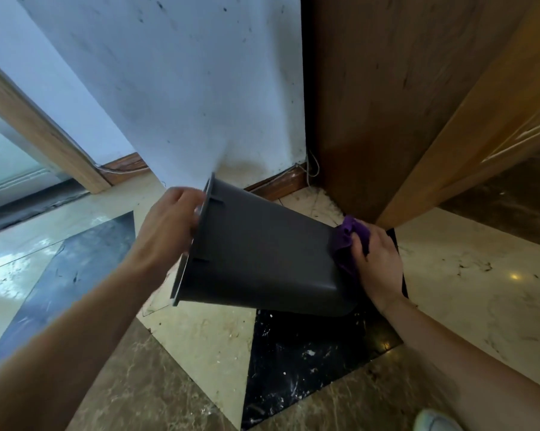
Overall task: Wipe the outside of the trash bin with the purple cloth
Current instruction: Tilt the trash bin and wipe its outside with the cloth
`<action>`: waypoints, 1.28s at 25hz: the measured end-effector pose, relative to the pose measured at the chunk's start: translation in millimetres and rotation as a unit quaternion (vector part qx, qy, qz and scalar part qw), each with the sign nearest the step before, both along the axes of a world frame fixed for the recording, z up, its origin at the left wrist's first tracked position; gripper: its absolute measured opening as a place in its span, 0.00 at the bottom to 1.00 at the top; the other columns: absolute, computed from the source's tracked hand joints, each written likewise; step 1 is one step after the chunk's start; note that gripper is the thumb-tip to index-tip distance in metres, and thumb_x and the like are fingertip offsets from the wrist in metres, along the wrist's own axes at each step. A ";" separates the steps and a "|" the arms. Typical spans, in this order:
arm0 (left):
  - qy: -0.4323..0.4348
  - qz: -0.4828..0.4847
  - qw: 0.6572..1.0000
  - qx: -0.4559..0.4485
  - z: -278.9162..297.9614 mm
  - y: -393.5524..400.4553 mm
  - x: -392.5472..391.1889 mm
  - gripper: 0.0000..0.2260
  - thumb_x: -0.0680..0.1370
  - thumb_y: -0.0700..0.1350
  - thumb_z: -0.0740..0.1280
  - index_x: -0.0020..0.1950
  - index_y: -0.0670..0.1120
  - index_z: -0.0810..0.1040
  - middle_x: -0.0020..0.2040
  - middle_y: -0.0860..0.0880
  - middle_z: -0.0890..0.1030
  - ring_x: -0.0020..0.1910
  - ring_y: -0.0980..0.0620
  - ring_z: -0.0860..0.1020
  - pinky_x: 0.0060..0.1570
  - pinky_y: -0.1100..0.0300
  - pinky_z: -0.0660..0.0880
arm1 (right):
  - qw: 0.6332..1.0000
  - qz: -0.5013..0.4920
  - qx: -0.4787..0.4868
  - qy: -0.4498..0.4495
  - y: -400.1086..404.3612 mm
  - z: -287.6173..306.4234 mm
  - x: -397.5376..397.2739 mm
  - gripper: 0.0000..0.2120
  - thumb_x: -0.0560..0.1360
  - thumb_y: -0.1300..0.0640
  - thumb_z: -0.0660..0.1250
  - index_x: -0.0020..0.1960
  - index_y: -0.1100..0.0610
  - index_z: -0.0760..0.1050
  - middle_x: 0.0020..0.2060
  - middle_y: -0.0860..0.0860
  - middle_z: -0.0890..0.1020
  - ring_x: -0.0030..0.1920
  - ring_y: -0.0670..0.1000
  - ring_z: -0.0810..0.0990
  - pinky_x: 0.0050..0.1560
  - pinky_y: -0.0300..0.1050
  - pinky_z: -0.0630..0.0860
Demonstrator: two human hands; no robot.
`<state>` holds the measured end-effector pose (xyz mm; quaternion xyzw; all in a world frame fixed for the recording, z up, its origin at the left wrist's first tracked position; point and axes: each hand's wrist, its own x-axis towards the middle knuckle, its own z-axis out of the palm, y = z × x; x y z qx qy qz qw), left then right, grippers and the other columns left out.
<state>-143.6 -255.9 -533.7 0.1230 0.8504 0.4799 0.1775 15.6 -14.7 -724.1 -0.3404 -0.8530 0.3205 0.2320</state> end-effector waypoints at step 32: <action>0.253 -0.120 0.953 -0.115 -48.0 -5.6 -22.7 0.11 0.83 0.52 0.57 0.51 0.47 0.73 0.41 0.46 0.78 0.42 0.46 0.75 0.39 0.51 0.71 | 0.936 -0.133 -0.309 0.104 -38.1 -29.2 32.5 0.21 0.82 0.43 0.56 0.66 0.52 0.75 0.56 0.52 0.81 0.60 0.56 0.78 0.62 0.51 0.73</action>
